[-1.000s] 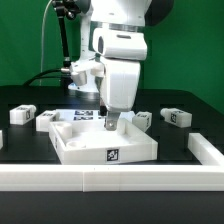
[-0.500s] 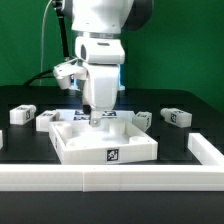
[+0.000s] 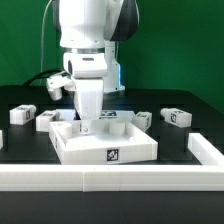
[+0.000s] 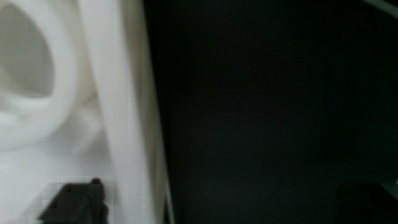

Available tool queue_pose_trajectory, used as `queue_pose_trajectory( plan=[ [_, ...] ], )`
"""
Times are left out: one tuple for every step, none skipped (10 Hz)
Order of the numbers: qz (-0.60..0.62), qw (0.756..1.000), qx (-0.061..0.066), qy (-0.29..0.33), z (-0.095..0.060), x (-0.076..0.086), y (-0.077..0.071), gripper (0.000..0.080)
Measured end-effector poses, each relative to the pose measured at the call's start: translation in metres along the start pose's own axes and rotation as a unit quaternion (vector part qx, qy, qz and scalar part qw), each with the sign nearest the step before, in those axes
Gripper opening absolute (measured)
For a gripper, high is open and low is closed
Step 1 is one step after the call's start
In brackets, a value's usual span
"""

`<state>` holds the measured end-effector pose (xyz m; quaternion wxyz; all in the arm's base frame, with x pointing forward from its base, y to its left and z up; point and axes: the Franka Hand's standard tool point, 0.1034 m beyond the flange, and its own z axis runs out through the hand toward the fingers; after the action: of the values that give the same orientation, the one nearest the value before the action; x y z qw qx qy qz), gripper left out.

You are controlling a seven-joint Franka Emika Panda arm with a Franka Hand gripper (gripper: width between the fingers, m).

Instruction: Assemble one leg

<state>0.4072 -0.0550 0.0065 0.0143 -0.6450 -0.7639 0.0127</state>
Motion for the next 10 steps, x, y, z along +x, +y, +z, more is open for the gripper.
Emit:
queue_pose_trajectory(
  plan=[
    [-0.001, 1.0, -0.002, 0.0, 0.0002, 0.0006, 0.0047, 0.065],
    [0.001, 1.0, -0.003, -0.001, 0.0001, 0.002, 0.0062, 0.065],
    [0.004, 1.0, -0.002, -0.001, 0.0, 0.0024, 0.0063, 0.065],
    [0.005, 1.0, -0.002, -0.001, 0.0002, 0.0018, 0.0058, 0.0555],
    [0.005, 1.0, -0.002, -0.001, 0.0002, 0.0017, 0.0058, 0.0555],
    [0.005, 1.0, -0.002, -0.001, 0.0002, 0.0017, 0.0058, 0.037],
    [0.005, 1.0, -0.002, -0.001, 0.0001, 0.0017, 0.0059, 0.0233],
    [0.005, 1.0, -0.002, -0.001, 0.0001, 0.0017, 0.0059, 0.0086],
    [0.005, 1.0, -0.004, -0.001, -0.0005, 0.0016, 0.0071, 0.0086],
    [0.005, 1.0, -0.005, -0.001, -0.0006, 0.0015, 0.0072, 0.0057]
  ],
)
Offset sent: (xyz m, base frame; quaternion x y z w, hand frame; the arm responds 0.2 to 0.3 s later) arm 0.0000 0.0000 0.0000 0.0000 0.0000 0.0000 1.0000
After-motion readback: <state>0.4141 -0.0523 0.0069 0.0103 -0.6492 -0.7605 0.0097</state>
